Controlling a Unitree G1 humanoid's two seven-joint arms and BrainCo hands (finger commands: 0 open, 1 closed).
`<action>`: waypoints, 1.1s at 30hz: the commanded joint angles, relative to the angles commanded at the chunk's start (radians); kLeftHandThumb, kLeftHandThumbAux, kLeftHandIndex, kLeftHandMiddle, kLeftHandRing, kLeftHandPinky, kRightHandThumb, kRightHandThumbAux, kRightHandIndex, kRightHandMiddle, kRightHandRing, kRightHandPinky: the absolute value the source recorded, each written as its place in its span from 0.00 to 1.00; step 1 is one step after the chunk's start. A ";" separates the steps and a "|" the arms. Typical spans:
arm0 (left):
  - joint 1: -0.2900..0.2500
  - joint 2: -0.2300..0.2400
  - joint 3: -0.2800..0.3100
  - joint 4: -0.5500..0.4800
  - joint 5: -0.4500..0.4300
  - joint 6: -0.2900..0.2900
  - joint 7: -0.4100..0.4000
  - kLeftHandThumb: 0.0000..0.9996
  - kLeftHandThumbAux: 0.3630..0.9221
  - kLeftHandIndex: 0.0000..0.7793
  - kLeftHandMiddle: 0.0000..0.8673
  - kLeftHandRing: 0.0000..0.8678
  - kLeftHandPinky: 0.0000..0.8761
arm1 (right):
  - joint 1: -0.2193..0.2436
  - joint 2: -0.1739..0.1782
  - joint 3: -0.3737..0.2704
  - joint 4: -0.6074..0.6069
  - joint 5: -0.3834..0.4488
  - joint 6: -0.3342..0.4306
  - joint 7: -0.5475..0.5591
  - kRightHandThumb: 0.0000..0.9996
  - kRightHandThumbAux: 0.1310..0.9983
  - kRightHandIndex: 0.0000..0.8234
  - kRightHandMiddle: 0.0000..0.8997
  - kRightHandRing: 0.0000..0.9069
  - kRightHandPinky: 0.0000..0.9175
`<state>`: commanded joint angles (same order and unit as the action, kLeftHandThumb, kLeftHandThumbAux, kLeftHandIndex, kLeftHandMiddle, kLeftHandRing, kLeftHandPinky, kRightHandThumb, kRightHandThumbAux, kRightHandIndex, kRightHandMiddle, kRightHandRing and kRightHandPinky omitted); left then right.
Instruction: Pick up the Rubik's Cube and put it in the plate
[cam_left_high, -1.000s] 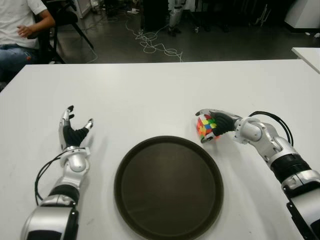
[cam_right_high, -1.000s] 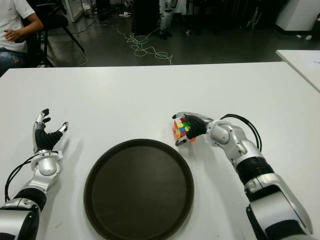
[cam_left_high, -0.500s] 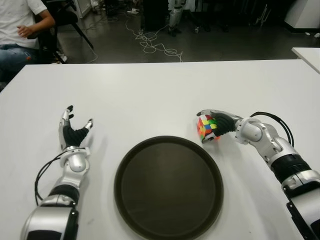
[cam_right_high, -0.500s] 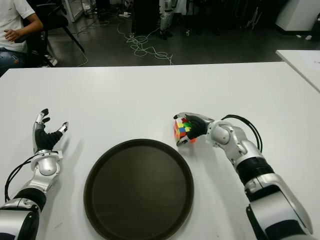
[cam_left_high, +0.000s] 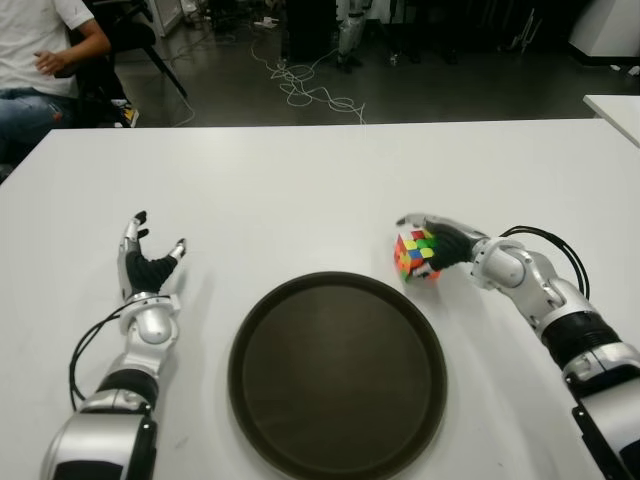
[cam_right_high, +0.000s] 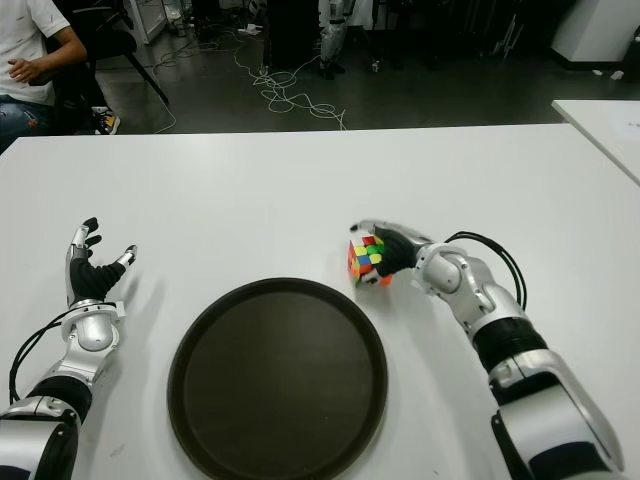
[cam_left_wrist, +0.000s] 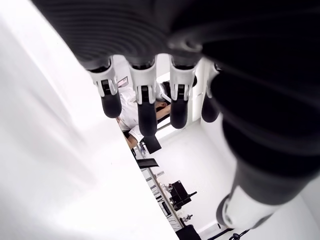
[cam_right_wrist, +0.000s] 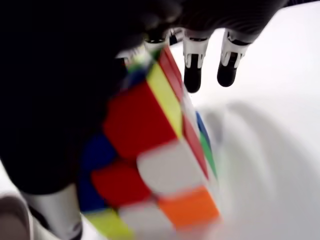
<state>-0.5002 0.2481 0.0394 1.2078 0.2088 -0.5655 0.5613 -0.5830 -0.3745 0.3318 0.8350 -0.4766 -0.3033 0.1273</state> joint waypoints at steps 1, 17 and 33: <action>0.000 0.000 0.001 0.000 -0.001 0.000 -0.001 0.00 0.77 0.18 0.18 0.16 0.09 | 0.001 0.004 -0.004 0.007 0.002 -0.002 -0.014 0.00 0.81 0.27 0.28 0.32 0.36; 0.003 0.002 0.007 -0.003 -0.004 -0.016 -0.024 0.00 0.75 0.18 0.17 0.17 0.13 | 0.001 0.082 -0.103 0.077 0.074 0.029 -0.184 0.69 0.69 0.52 0.83 0.83 0.82; 0.002 0.002 0.001 -0.002 0.014 -0.003 0.008 0.00 0.74 0.19 0.19 0.18 0.13 | 0.004 0.090 -0.121 0.069 0.090 0.041 -0.191 0.69 0.69 0.53 0.85 0.86 0.84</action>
<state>-0.4986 0.2499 0.0403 1.2058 0.2223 -0.5682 0.5695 -0.5792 -0.2843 0.2113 0.9042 -0.3869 -0.2626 -0.0636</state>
